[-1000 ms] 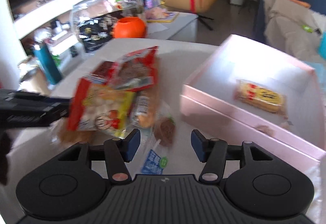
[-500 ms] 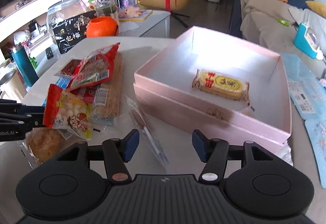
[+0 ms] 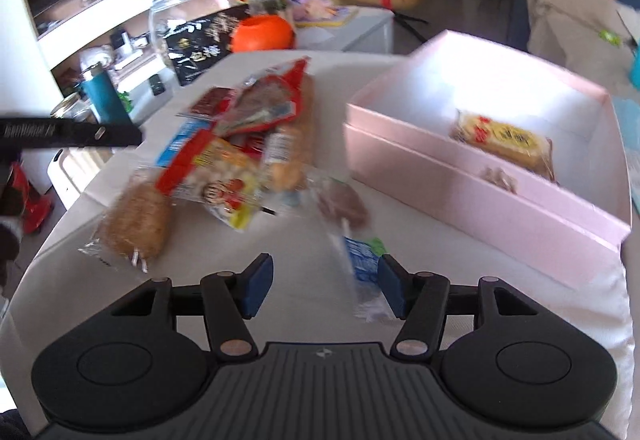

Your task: Organize snacks

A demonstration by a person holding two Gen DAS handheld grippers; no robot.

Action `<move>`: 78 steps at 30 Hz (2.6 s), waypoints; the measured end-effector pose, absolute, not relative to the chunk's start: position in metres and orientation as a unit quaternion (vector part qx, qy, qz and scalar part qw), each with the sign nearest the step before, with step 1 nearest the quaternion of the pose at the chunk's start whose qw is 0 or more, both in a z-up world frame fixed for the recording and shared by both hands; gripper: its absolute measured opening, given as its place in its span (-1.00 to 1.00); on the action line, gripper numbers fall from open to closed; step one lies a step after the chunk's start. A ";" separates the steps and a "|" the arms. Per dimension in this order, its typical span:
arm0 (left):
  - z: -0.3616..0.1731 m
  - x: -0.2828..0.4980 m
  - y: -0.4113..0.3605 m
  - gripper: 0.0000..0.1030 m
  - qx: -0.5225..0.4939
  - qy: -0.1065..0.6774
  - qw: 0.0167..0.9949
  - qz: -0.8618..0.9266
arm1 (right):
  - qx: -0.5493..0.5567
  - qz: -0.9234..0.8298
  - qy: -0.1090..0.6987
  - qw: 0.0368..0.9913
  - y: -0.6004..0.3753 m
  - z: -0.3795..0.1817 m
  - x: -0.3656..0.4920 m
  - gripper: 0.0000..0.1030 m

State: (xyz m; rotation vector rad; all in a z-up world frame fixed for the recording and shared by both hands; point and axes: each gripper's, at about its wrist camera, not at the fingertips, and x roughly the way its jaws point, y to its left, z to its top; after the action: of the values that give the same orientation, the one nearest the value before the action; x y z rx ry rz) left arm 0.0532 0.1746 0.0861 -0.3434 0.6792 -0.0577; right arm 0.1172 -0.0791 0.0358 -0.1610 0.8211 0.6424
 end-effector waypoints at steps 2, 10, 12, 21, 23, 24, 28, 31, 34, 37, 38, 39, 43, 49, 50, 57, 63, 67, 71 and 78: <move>0.089 0.077 0.174 -0.21 -0.181 0.321 0.929 -0.022 | -0.090 0.305 0.385 0.866 -0.073 0.035 0.114 0.13; 0.056 0.172 0.196 -0.21 -0.215 0.359 0.907 0.057 | -0.067 0.300 0.366 0.878 -0.081 0.045 0.115 0.13; 0.049 0.175 0.190 -0.22 -0.199 0.356 0.913 0.032 | -0.066 0.300 0.353 0.884 -0.080 0.055 0.118 0.13; 0.044 0.099 0.204 -0.22 -0.227 0.338 0.913 -0.001 | -0.064 0.333 0.321 0.884 -0.025 0.085 0.150 0.17; 0.046 0.080 0.211 -0.22 -0.234 0.312 0.921 0.019 | -0.072 0.339 0.334 0.877 -0.003 0.083 0.165 0.21; 0.047 0.073 0.214 -0.22 -0.238 0.303 0.922 0.025 | -0.082 0.338 0.343 0.872 0.011 0.081 0.173 0.21; 0.054 0.050 0.223 -0.22 -0.238 0.278 0.930 0.041 | -0.112 0.295 0.382 0.869 0.060 0.062 0.206 0.22; 0.056 0.038 0.230 -0.23 -0.254 0.269 0.928 0.049 | -0.145 0.263 0.386 0.872 0.085 0.045 0.215 0.47; 0.051 0.028 0.240 -0.23 -0.279 0.268 0.920 0.053 | -0.187 0.257 0.366 0.875 0.095 0.034 0.208 0.61; 0.046 0.029 0.246 -0.23 -0.294 0.270 0.915 0.060 | -0.215 0.272 0.352 0.870 0.093 0.033 0.196 0.59; 0.045 0.028 0.246 -0.23 -0.298 0.272 0.913 0.059 | -0.224 0.276 0.346 0.868 0.091 0.033 0.191 0.50; 0.045 0.027 0.245 -0.23 -0.300 0.272 0.913 0.055 | -0.234 0.280 0.338 0.868 0.089 0.036 0.184 0.41; 0.047 0.026 0.239 -0.23 -0.299 0.274 0.913 0.039 | -0.250 0.299 0.321 0.863 0.072 0.054 0.161 -0.48; 0.046 0.036 0.220 -0.23 -0.284 0.297 0.912 0.003 | -0.222 0.319 0.361 0.848 0.020 0.059 0.139 -1.00; 0.046 0.041 0.213 -0.23 -0.276 0.304 0.912 -0.006 | -0.218 0.318 0.360 0.850 0.012 0.057 0.135 -1.00; 0.048 0.115 0.187 -0.23 -0.224 0.339 0.913 -0.024 | -0.155 0.311 0.348 0.871 -0.038 0.064 0.121 -0.53; 0.038 0.155 0.184 -0.24 -0.210 0.365 0.907 0.000 | -0.111 0.290 0.339 0.888 -0.075 0.059 0.115 -0.13; 0.045 0.141 0.150 -0.24 -0.127 0.379 0.914 -0.064 | -0.097 0.269 0.346 0.893 -0.100 0.047 0.115 -0.10; 0.038 0.120 0.137 -0.24 -0.179 0.421 0.880 -0.125 | -0.064 0.265 0.364 0.891 -0.113 0.039 0.120 -0.10; 0.032 0.080 0.124 -0.16 -0.209 0.454 0.853 -0.150 | -0.067 0.282 0.353 0.889 -0.112 0.034 0.097 -0.03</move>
State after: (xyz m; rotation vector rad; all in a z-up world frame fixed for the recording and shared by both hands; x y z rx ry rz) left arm 0.0802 0.1235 0.0316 -0.4401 0.9552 -0.3166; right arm 0.0972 -0.1116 0.0343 -0.1394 0.7340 0.5868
